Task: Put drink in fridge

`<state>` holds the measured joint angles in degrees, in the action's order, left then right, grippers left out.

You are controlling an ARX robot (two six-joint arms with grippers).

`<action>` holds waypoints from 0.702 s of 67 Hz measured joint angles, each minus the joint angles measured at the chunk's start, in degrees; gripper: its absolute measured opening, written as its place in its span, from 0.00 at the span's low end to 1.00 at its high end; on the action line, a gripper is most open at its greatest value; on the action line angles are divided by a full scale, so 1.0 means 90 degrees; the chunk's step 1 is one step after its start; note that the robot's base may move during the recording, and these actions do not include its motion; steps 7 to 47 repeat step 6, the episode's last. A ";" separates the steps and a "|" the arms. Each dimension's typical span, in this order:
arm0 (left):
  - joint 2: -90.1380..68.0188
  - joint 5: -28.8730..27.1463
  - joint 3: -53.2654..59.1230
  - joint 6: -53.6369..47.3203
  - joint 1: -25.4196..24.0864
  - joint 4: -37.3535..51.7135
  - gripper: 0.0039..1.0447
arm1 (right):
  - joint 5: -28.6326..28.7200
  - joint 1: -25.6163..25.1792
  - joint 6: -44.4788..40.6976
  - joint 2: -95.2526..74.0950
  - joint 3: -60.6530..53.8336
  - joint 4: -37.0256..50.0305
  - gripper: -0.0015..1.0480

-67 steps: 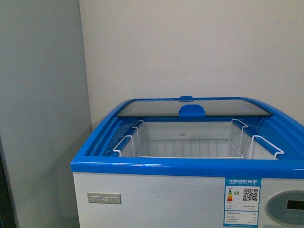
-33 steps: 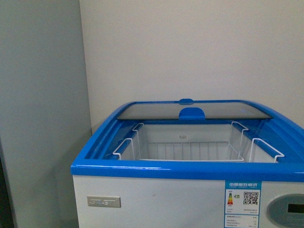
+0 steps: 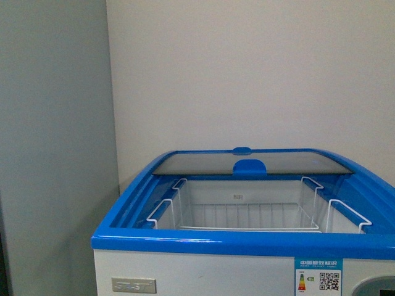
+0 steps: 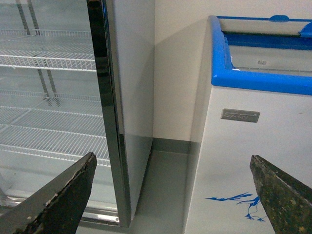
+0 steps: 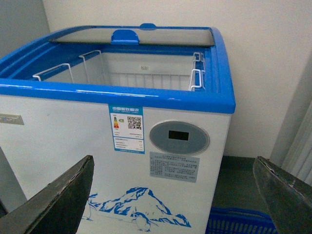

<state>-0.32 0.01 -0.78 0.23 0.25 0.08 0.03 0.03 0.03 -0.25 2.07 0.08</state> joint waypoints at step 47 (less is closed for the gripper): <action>0.0000 0.0000 0.0000 0.0000 0.0000 -0.0002 0.92 | 0.0000 0.0000 0.0000 0.0000 0.0000 0.0000 0.93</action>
